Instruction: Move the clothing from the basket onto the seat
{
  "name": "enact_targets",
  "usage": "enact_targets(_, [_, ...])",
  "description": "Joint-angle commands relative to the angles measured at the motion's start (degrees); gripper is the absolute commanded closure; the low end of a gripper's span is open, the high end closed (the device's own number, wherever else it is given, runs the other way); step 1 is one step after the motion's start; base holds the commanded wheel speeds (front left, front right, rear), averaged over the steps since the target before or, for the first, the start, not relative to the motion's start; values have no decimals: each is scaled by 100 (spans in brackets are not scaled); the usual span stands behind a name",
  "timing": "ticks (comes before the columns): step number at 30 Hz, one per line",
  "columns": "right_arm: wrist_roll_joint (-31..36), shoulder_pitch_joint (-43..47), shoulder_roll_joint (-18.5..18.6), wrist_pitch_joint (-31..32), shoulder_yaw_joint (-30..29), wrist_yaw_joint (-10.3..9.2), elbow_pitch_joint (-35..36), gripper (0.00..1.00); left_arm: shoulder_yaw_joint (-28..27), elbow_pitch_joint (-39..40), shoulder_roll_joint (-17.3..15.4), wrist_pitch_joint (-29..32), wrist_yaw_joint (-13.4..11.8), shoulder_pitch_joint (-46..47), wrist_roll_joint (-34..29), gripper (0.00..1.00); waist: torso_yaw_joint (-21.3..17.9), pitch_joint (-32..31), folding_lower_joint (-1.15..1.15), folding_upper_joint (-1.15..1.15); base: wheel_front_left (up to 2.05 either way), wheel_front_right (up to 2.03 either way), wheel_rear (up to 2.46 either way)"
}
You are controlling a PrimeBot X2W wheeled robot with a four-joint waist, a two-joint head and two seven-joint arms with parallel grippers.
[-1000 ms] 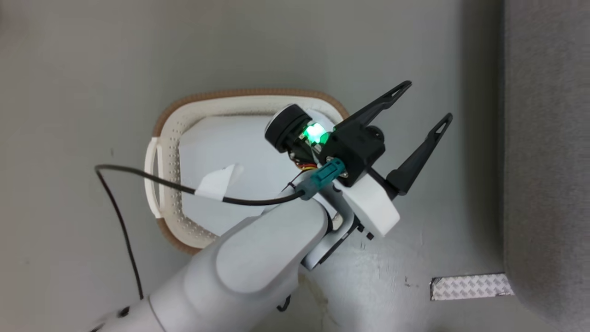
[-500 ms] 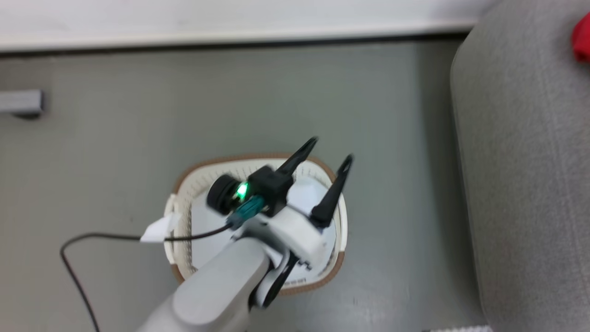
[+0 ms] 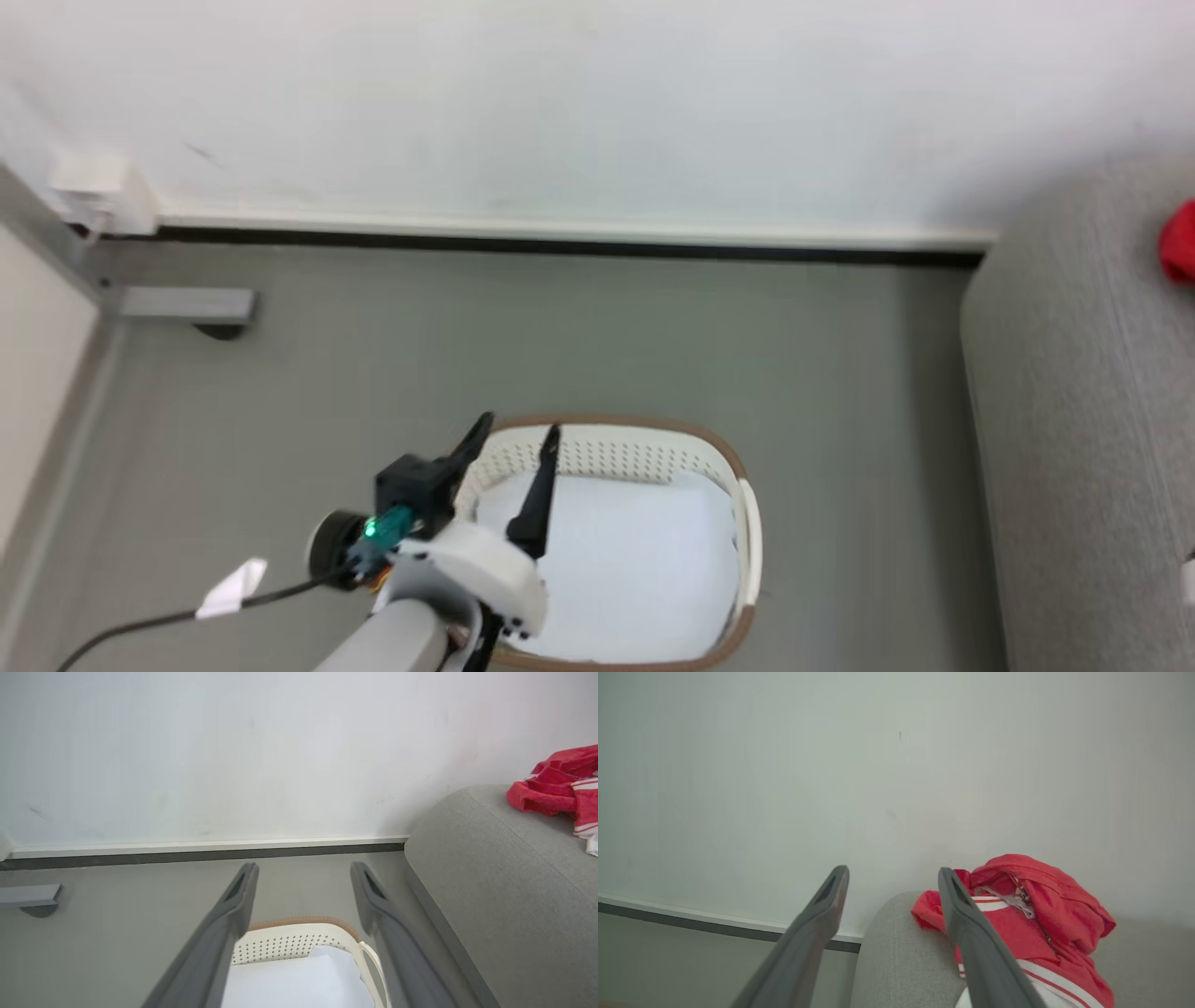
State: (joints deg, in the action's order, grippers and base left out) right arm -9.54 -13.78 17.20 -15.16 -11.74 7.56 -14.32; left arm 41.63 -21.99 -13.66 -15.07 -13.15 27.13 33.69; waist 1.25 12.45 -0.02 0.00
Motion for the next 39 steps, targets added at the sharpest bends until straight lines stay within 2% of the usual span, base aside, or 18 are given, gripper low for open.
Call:
enact_targets(1, [1,148,-101,3,27,-15,40,0,-70,-27,-44,-10,-1,-153,-35,0,238,-271,2,0,0,0,0])
enact_targets(8, [-14,706,-877,3,347,-14,204,0,-759,-155,-29,-9,113,-859,-334,0,374,-703,2,0,0,0,0])
enact_targets(15, [36,1151,-1242,2,633,-14,40,0,-1440,-336,32,-8,385,-1457,-692,0,301,-1086,2,0,0,0,0])
enact_targets(28, [185,1581,-1414,3,617,-14,-163,0,-2543,-249,355,-8,752,-2145,-1397,0,26,-1411,2,0,0,0,0])
enact_targets(39, [195,1588,-1425,3,660,-14,-233,0,-3014,-214,671,-8,1029,-2313,-1855,0,141,-1500,2,0,0,0,0])
